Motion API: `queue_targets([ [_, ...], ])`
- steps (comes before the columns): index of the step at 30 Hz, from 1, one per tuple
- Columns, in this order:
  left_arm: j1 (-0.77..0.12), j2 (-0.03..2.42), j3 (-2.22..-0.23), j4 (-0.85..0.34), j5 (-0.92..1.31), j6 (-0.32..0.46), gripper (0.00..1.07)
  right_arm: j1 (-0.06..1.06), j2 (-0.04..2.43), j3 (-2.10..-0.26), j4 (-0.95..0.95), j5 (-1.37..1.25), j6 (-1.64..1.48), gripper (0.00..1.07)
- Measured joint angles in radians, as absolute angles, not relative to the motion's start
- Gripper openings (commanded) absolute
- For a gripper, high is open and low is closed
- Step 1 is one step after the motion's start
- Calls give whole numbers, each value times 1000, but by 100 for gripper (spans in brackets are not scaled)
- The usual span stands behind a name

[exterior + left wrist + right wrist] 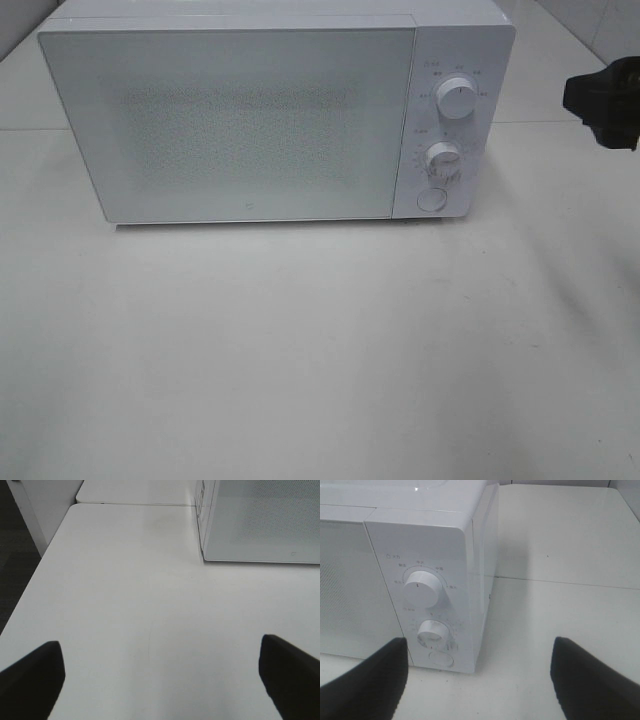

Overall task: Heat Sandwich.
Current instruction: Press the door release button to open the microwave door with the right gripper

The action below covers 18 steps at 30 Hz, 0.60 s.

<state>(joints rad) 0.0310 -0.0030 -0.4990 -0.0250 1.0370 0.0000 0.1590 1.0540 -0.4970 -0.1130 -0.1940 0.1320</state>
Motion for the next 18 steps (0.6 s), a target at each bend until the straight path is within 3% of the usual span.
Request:
queue_targets([
  [11,31,-3,-499,-25,1037,0,101,163,1212,-361,37,-621,29,76],
  [18,31,-3,-499,-25,1037,0,101,275,1341,-303,214,-848,-118,76],
])
